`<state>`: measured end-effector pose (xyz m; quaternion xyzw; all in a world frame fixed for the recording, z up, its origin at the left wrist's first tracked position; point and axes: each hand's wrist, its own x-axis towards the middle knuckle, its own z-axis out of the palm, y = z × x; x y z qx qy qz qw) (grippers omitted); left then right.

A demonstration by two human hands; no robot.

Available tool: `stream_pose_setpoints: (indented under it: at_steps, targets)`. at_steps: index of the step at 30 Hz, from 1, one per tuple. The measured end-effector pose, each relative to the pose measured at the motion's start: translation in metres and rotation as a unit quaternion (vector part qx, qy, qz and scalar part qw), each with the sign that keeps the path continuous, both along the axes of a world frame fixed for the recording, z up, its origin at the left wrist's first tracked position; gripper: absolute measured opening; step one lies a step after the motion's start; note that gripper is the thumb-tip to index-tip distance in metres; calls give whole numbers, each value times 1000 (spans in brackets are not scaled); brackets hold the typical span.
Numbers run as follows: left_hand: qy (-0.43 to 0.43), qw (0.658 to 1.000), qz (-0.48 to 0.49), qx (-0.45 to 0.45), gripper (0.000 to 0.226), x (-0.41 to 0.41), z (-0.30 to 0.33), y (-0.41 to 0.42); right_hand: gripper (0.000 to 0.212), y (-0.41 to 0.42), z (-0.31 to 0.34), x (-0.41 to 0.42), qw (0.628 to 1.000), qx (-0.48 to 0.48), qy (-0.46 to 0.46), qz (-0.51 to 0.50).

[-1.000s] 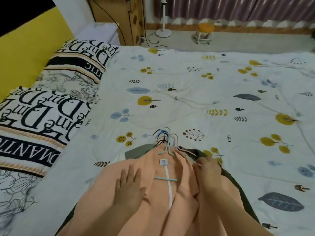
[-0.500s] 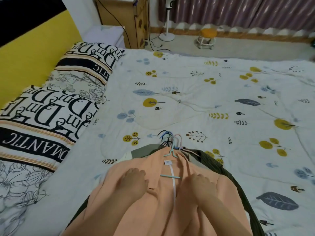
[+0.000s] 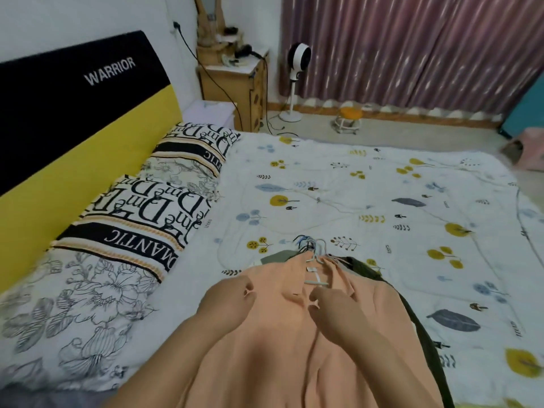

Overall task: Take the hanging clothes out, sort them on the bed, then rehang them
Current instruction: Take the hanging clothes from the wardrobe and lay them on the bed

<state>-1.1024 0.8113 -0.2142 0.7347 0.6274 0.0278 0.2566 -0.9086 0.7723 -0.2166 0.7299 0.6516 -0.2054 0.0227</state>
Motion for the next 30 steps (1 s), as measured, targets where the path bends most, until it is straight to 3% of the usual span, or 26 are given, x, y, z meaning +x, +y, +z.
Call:
stream_pose_setpoints:
  at_steps: [7, 16, 23, 30]
  targets:
    - [-30, 998, 40, 45, 28, -84, 71, -83, 35, -61, 79, -82, 994, 18, 30, 107]
    - [21, 983, 163, 87, 30, -177, 133, -174, 37, -89, 141, -164, 954, 81, 34, 288]
    - [59, 939, 312, 133, 29, -202, 166, -271, 37, -119, 168, -206, 893, 119, 36, 431]
    - [106, 879, 449, 123, 30, -196, 179, -397, 37, -179, 182, -239, 819, 132, 44, 556]
